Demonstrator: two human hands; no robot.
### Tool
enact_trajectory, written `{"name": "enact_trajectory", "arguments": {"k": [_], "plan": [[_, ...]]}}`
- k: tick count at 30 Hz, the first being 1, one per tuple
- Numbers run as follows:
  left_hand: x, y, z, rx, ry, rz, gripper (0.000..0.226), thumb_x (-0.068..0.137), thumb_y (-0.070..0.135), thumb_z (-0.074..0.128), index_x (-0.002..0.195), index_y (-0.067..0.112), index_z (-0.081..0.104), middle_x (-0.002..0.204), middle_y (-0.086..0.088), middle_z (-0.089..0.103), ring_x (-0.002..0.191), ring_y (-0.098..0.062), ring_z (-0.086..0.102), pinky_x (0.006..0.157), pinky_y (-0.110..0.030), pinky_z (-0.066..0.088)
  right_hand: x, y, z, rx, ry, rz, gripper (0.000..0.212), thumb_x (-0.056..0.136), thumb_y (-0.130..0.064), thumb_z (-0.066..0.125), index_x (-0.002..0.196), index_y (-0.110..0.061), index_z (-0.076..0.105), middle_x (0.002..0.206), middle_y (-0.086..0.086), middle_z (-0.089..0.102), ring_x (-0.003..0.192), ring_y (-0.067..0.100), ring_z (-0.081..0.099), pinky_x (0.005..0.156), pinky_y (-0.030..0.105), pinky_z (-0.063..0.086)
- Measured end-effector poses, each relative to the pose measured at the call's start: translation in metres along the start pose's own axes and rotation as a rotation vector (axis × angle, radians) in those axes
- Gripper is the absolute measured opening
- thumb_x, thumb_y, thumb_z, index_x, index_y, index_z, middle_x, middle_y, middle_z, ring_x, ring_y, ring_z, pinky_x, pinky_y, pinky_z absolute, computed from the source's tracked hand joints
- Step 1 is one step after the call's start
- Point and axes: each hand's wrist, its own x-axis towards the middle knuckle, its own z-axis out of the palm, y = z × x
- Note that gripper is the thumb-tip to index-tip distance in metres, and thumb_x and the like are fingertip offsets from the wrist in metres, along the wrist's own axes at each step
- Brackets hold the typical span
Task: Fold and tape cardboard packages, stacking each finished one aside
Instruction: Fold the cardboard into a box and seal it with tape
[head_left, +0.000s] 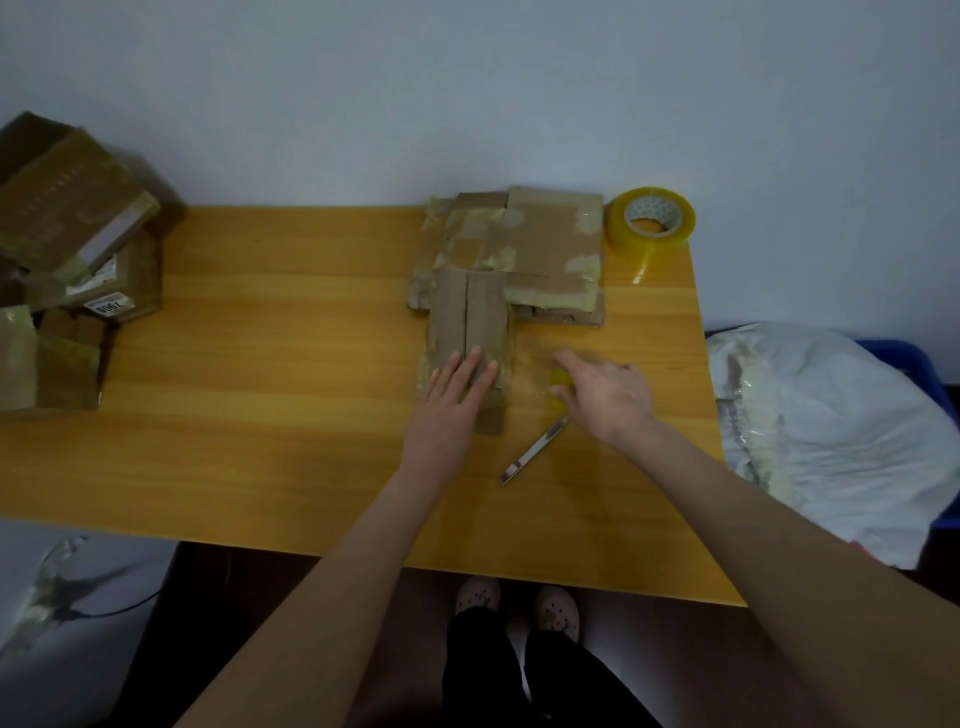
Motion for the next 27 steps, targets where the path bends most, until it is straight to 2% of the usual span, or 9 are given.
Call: {"name": "enact_trajectory", "arguments": {"k": [2,7,9,10,12,13,17,20,27], "plan": [[0.001,0.003,-0.003,0.008,0.042,-0.006,0.072,0.091,-0.005,0.046,0.151,0.022,0.018,0.159,-0.005,0.009,0.148,-0.024,0.005,0.121,-0.038,0.007,0.001,0.0,-0.002,0.056,0.013,0.005,0.034,0.101,-0.039,0.042,0.134,-0.031,0.042,0.105,0.004,0.068,0.099,0.026,0.062,0.081,0.036,0.039],[-0.001,0.01,-0.014,0.069,0.299,0.028,0.057,0.081,-0.001,0.057,0.137,0.009,0.049,0.143,-0.022,0.042,0.135,-0.036,0.039,0.111,-0.049,0.03,0.007,-0.004,-0.015,0.22,0.05,0.024,0.025,0.1,-0.038,0.045,0.121,-0.026,0.053,0.103,0.006,0.068,0.09,0.028,0.062,0.068,0.034,0.046],[-0.011,0.022,-0.011,0.037,0.434,0.137,0.038,0.083,0.004,0.05,0.12,0.007,0.059,0.128,-0.019,0.056,0.121,-0.032,0.051,0.101,-0.044,0.044,0.011,-0.006,-0.02,0.273,0.063,0.044,0.02,0.099,-0.037,0.047,0.113,-0.026,0.055,0.101,0.006,0.067,0.087,0.027,0.061,0.064,0.033,0.044],[-0.017,0.029,-0.003,0.014,0.458,0.189,0.028,0.082,0.005,0.052,0.108,0.009,0.062,0.115,-0.014,0.061,0.107,-0.028,0.057,0.088,-0.038,0.051,0.012,-0.007,-0.022,0.288,0.066,0.051,0.017,0.099,-0.038,0.047,0.108,-0.027,0.055,0.098,0.005,0.067,0.082,0.026,0.06,0.061,0.032,0.042],[-0.023,0.045,0.011,-0.037,0.307,0.184,0.019,0.076,0.005,0.066,0.092,0.013,0.062,0.093,-0.005,0.06,0.083,-0.021,0.059,0.059,-0.028,0.051,0.014,-0.008,-0.025,0.312,0.073,0.06,0.013,0.099,-0.039,0.047,0.102,-0.028,0.054,0.09,0.004,0.066,0.07,0.023,0.057,0.055,0.032,0.041],[-0.021,0.052,0.019,-0.045,0.159,0.114,0.019,0.076,0.008,0.069,0.093,0.014,0.062,0.092,-0.003,0.058,0.081,-0.02,0.059,0.053,-0.028,0.047,0.015,-0.008,-0.026,0.317,0.075,0.061,0.012,0.099,-0.039,0.047,0.1,-0.029,0.054,0.087,0.004,0.065,0.065,0.021,0.055,0.053,0.032,0.042],[0.008,0.067,0.054,-0.064,-0.231,-0.158,0.031,0.096,0.025,0.051,0.123,0.011,0.046,0.121,-0.006,0.045,0.112,-0.024,0.048,0.077,-0.036,0.048,0.014,-0.006,-0.026,0.32,0.114,0.038,0.011,0.098,-0.039,0.049,0.097,-0.029,0.053,0.08,0.002,0.064,0.058,0.017,0.053,0.049,0.032,0.041],[0.017,0.067,0.072,-0.103,-0.303,-0.239,0.033,0.096,0.026,0.052,0.123,0.009,0.043,0.123,-0.007,0.047,0.115,-0.025,0.048,0.083,-0.038,0.047,0.015,-0.003,-0.026,0.341,0.127,0.043,0.01,0.097,-0.039,0.051,0.095,-0.03,0.053,0.085,0.004,0.066,0.063,0.02,0.056,0.054,0.033,0.045],[-0.024,0.051,0.054,-0.216,-0.323,-0.347,0.022,0.1,0.02,0.042,0.117,0.01,0.05,0.123,-0.011,0.048,0.094,-0.03,0.061,0.069,-0.036,0.046,0.013,-0.003,-0.024,0.346,0.059,0.101,0.018,0.097,-0.041,0.049,0.104,-0.027,0.057,0.103,0.007,0.066,0.091,0.026,0.057,0.067,0.034,0.045]]}}
